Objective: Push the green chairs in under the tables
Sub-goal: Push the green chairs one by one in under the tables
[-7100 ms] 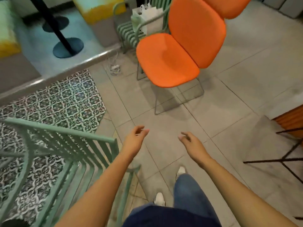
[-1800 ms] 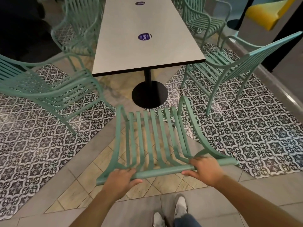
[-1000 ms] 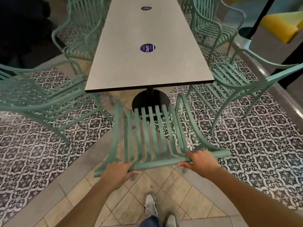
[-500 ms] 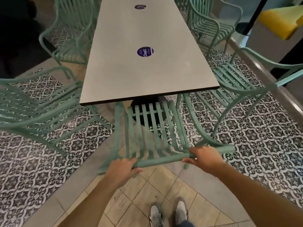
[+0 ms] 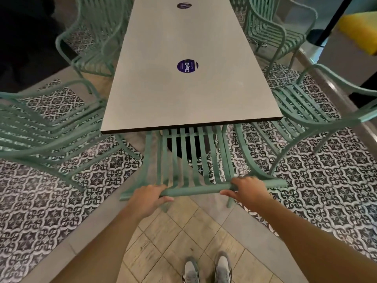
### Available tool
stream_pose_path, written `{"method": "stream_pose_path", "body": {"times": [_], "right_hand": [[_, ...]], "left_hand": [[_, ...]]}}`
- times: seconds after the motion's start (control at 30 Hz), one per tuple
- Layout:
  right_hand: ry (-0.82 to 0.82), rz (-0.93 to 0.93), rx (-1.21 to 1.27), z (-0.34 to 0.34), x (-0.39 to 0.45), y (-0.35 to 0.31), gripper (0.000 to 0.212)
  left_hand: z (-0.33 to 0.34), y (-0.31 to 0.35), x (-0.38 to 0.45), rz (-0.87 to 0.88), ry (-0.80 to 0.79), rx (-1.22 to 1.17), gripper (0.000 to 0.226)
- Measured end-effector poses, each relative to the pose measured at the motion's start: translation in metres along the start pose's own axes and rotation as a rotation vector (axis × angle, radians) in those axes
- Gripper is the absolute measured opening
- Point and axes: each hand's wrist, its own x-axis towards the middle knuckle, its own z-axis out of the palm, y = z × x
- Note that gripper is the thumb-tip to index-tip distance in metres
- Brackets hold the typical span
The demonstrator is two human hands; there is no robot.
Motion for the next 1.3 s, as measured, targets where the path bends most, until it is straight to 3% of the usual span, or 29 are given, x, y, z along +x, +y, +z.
{"method": "stream_pose_path", "body": {"times": [0.2, 0.73, 0.93, 1.3], "right_hand": [[0.0, 0.011, 0.002, -0.009, 0.025, -0.001, 0.076], [-0.025, -0.028, 0.022, -0.016, 0.033, 0.005, 0.066], [-0.051, 0.006, 0.012, -0.015, 0.033, 0.004, 0.077], [-0.067, 0.051, 0.026, -0.014, 0.03, 0.004, 0.08]], "left_hand": [[-0.011, -0.012, 0.026, -0.009, 0.004, -0.008, 0.045], [-0.016, -0.014, 0.035, 0.01, -0.035, 0.014, 0.05], [-0.022, -0.011, 0.036, 0.022, -0.069, -0.014, 0.038], [-0.022, -0.006, 0.032, -0.04, -0.094, -0.057, 0.04]]}}
